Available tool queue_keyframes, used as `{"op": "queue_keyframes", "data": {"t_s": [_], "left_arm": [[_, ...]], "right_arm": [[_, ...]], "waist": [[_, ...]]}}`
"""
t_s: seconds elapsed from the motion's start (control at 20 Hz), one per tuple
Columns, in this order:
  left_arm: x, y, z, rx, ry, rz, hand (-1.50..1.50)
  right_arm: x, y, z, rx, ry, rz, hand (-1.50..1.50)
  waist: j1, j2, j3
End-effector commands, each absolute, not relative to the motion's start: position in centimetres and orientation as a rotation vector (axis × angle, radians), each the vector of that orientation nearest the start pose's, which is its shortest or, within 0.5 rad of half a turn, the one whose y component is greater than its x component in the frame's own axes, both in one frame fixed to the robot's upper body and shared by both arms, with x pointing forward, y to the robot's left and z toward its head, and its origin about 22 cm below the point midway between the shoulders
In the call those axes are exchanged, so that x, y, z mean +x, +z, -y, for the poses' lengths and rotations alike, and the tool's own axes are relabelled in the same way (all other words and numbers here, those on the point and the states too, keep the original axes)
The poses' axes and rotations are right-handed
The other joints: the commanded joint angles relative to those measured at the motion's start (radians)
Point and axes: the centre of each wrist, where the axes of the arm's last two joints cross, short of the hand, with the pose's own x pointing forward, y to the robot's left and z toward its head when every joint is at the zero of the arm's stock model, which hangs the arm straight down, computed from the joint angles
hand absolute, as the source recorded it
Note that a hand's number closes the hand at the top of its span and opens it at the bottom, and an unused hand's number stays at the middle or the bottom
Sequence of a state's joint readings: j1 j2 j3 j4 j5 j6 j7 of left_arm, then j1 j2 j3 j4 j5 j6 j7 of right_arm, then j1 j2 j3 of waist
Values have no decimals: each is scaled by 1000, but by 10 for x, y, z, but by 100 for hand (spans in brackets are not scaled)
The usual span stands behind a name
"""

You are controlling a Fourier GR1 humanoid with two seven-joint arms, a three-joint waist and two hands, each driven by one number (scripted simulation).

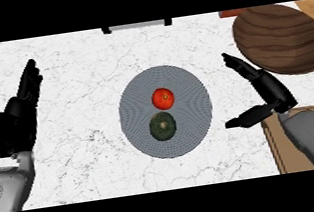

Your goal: Pick the tomato from the placemat and place it in the bowl

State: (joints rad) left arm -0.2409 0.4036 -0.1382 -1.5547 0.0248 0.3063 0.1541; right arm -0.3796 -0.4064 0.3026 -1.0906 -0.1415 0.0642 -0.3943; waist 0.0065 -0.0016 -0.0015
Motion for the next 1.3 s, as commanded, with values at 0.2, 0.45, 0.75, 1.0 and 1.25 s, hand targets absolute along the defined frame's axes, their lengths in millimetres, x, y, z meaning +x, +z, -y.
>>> {"op": "queue_keyframes", "data": {"t_s": [0.2,0.45,0.75,1.0,1.25], "left_arm": [[292,82,-266,373,-167,1647,0],[292,76,-269,396,-165,1659,0],[278,54,-258,373,-180,1650,0],[281,76,-271,392,-163,1648,0],[290,85,-254,403,-176,1648,0]], "right_arm": [[339,36,201,43,894,1559,-150],[352,56,170,92,1003,1493,-150],[348,50,148,90,1090,1404,-150],[351,31,129,27,1169,1256,-150],[351,3,107,24,1173,1252,-150]], "waist": [[-2,0,1],[0,2,1],[-2,1,1],[2,1,1],[1,3,2]]}}
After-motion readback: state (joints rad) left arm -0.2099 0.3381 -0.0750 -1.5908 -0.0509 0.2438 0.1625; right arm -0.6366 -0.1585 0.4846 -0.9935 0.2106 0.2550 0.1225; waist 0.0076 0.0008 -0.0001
